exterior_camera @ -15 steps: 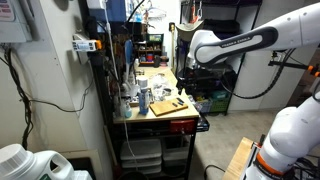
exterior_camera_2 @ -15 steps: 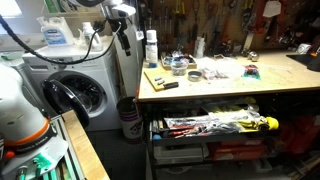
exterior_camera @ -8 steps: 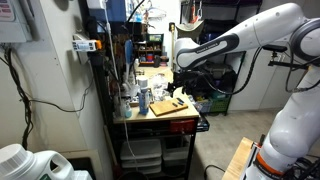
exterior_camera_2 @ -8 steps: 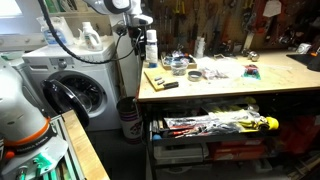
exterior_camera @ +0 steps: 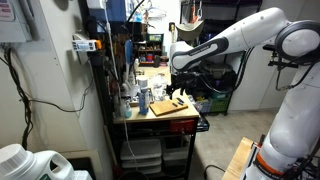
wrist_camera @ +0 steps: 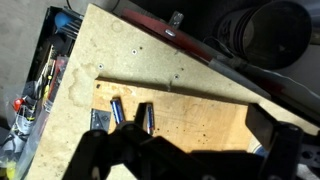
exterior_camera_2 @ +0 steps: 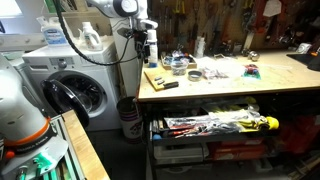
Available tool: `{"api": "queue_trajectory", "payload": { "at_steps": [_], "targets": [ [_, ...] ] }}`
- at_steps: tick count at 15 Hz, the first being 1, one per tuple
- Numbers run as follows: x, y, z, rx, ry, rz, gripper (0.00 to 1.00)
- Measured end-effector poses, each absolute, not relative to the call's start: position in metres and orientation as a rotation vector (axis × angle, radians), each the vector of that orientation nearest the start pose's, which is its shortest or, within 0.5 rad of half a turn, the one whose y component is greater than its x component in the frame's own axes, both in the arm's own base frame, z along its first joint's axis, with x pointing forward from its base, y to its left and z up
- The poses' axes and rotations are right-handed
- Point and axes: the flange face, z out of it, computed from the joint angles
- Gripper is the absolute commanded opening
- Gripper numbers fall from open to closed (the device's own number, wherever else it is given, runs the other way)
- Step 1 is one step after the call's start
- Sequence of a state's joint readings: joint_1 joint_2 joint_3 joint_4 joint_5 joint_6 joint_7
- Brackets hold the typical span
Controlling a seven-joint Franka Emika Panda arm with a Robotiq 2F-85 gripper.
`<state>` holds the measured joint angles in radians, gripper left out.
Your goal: Pick up the batteries and place them standing vertically on the wooden board one by one
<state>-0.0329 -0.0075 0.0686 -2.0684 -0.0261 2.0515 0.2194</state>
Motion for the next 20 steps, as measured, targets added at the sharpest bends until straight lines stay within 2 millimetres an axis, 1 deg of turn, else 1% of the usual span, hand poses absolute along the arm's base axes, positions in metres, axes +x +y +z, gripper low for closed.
{"api": "queue_trajectory", "payload": {
  "at_steps": [4,6,8,10,13,17,20],
  "targets": [
    [0.548,0.016,0.434,-3.144,0.281,0.018,1.00],
    [0.557,0.009,0.432,-3.120,0.286,0.055,1.00],
    [0.567,-0.001,0.426,-3.108,0.291,0.153,1.00],
    [0.577,-0.011,0.415,-3.102,0.315,0.293,1.00],
    [0.595,-0.021,0.394,-3.092,0.339,0.434,1.00],
    [0.620,-0.026,0.369,-3.079,0.273,0.502,1.00],
    [0.634,-0.029,0.355,-3.062,0.202,0.542,1.00]
  ]
}}
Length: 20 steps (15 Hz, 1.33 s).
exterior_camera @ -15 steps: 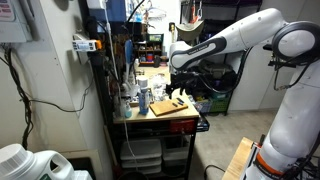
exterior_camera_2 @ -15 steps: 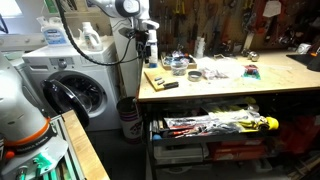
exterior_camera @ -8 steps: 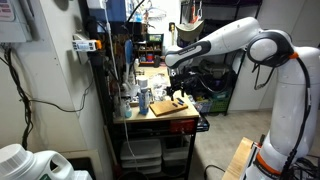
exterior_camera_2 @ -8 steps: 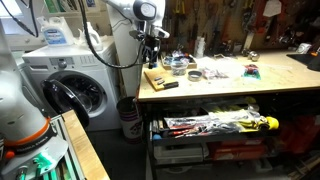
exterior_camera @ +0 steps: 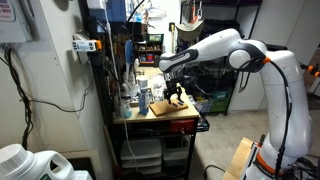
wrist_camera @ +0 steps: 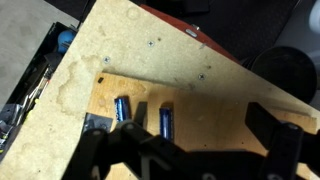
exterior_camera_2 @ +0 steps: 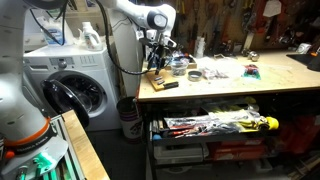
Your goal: Pick up the batteries and place them standing vertically on the wooden board one by one
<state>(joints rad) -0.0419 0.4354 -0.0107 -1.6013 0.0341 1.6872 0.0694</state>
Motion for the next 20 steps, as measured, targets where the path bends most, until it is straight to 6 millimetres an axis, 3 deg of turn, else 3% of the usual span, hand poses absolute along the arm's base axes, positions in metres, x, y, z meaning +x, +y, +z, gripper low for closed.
{"api": "queue_trajectory", "payload": {
  "at_steps": [9,11,12,18,19,20],
  "targets": [
    [0.658,-0.048,0.334,-2.991,0.070,0.616,1.00],
    [0.662,-0.051,0.331,-2.984,0.064,0.634,0.94],
    [0.663,-0.052,0.330,-2.982,0.065,0.639,0.99],
    [0.674,-0.055,0.324,-2.984,0.069,0.628,0.98],
    [0.675,-0.055,0.323,-2.985,0.069,0.626,0.96],
    [0.676,-0.055,0.322,-2.985,0.069,0.624,0.86]
  ]
}}
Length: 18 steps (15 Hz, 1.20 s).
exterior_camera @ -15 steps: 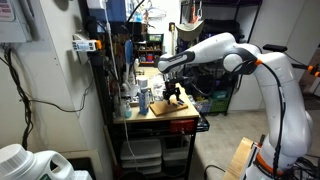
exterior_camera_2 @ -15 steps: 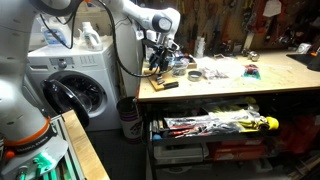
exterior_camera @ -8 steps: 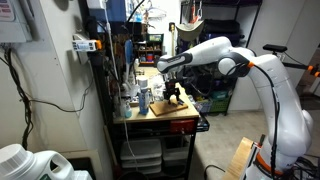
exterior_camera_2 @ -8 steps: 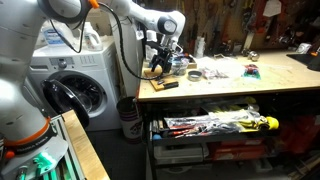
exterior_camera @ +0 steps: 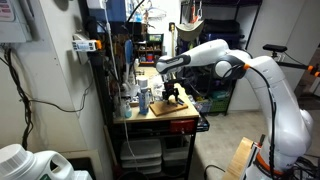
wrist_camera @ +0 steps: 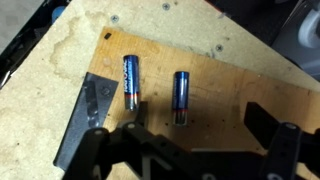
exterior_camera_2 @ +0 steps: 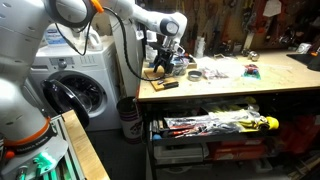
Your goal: Pick up the batteries and place them standing vertically on the wooden board one by one
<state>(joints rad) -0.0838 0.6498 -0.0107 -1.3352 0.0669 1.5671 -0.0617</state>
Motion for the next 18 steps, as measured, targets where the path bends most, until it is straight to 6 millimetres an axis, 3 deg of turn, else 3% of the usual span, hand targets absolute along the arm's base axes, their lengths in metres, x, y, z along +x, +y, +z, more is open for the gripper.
{"api": "queue_trajectory", "payload": {
  "at_steps": [4,10,11,12,14,15,17,18],
  "targets": [
    [0.6794,-0.0554,0.3196,-2.986,0.068,0.622,0.60],
    [0.6820,-0.0547,0.3198,-2.987,0.064,0.618,0.30],
    [0.6822,-0.0551,0.3203,-2.988,0.065,0.617,0.31],
    [0.6823,-0.0550,0.3202,-2.988,0.064,0.617,0.24],
    [0.6825,-0.0551,0.3208,-2.988,0.064,0.616,0.25],
    [0.6827,-0.0550,0.3207,-2.988,0.064,0.616,0.17],
    [0.6829,-0.0552,0.3208,-2.988,0.064,0.617,0.13],
    [0.6831,-0.0552,0.3208,-2.988,0.064,0.617,0.04]
  ]
}}
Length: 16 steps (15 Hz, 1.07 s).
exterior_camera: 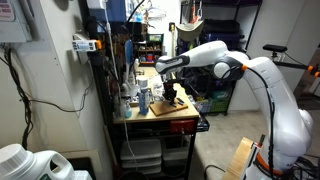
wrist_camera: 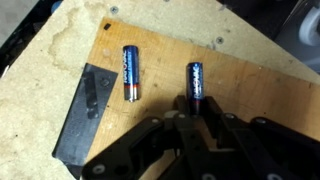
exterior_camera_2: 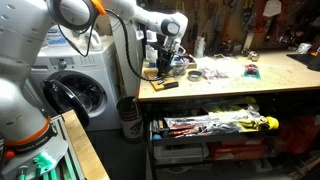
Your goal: Pick up the batteries and place them standing vertically on the wooden board one by one
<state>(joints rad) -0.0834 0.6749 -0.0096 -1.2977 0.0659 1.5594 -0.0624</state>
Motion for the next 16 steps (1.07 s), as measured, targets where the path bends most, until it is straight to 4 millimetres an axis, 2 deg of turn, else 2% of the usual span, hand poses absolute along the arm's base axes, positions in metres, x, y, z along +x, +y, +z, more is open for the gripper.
{"api": "queue_trajectory", "payload": {
  "at_steps": [8,13,16],
  "targets": [
    [0.686,-0.051,0.327,-3.005,0.118,0.586,0.04],
    [0.695,-0.040,0.355,-3.078,0.288,0.351,0.04],
    [0.689,-0.034,0.374,-3.127,0.384,0.186,0.04]
  ]
}}
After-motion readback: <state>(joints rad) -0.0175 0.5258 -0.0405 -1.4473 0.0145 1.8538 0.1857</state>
